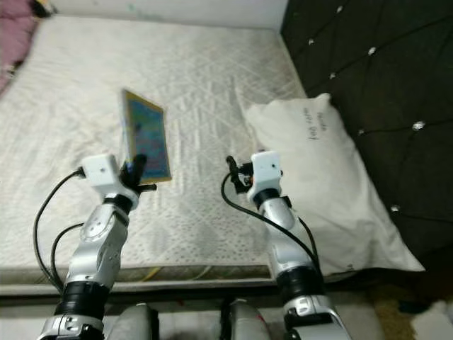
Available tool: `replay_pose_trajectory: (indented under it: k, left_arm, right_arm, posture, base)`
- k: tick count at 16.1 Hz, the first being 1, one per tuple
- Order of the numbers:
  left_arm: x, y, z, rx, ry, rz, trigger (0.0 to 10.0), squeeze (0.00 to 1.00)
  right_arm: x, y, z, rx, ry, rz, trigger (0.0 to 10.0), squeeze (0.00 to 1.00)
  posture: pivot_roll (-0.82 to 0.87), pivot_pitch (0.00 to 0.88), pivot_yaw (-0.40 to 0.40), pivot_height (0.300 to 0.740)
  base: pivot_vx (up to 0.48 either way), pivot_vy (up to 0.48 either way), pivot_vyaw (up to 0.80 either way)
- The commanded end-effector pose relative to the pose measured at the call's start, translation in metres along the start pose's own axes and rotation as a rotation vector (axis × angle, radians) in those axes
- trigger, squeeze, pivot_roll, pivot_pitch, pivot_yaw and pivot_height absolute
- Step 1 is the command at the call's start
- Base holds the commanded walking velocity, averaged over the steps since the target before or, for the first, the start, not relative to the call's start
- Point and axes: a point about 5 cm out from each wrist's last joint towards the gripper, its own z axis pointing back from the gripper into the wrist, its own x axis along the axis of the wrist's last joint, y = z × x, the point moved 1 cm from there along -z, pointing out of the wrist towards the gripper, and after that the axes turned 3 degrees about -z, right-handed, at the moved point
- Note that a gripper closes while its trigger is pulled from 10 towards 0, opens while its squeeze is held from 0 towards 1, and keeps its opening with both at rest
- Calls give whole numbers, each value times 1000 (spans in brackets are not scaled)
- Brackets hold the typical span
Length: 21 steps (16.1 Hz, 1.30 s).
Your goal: Clean up the room
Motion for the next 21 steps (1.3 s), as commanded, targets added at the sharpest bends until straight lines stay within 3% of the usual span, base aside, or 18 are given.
replay_pose_trajectory:
  k: [1,5,8,10,12,13,15,17,19,21]
  left_arm:
    - [5,-14,-2,-46,-27,5,10000,0]
    - [-1,-13,-1,-30,17,11,10000,0]
    - [-15,-25,0,-103,103,2,10000,0]
    - [-14,-26,1,-103,112,-19,10000,0]
    - [-11,-27,5,-169,117,82,10000,0]
    - [-11,-26,9,-192,91,66,10000,0]
    - [-14,-20,11,-150,83,-62,10000,0]
    - [-12,-17,12,-113,87,-123,10000,0]
    - [-3,-16,12,-143,14,-43,10000,0]
    - [1,-7,14,-73,-6,-95,10000,0]
  right_arm:
    - [0,-9,2,-26,2,4,10000,0]
    - [0,-8,3,-26,3,4,10000,0]
    - [-1,-9,5,-32,1,-2,10000,0]
    - [-1,-10,7,-39,1,-16,10000,0]
    - [-3,-11,8,-46,11,-30,10000,0]
    - [-3,-11,9,-45,11,-24,10000,0]
    - [-3,-10,9,-46,11,-23,10000,0]
    - [-2,-11,9,-49,6,-31,10000,0]
    - [0,-11,9,-44,-3,-34,10000,0]
    - [2,-10,10,-44,-8,-38,10000,0]
  posture:
    - [6,116,-63,740]
    - [5,121,-64,740]
    - [2,133,-62,740]
    - [5,142,-60,740]
    - [9,149,-59,740]
    - [11,154,-58,740]
    - [10,158,-58,740]
    - [13,167,-59,740]
    - [15,183,-58,740]
    - [18,192,-59,740]
  base:
    - [0,0,0]
    - [0,0,0]
    - [0,0,0]
    - [0,0,0]
    - [0,0,-753]
    - [0,0,-800]
    - [0,0,-800]
    - [0,0,-400]
    - [0,0,0]
    - [0,0,0]
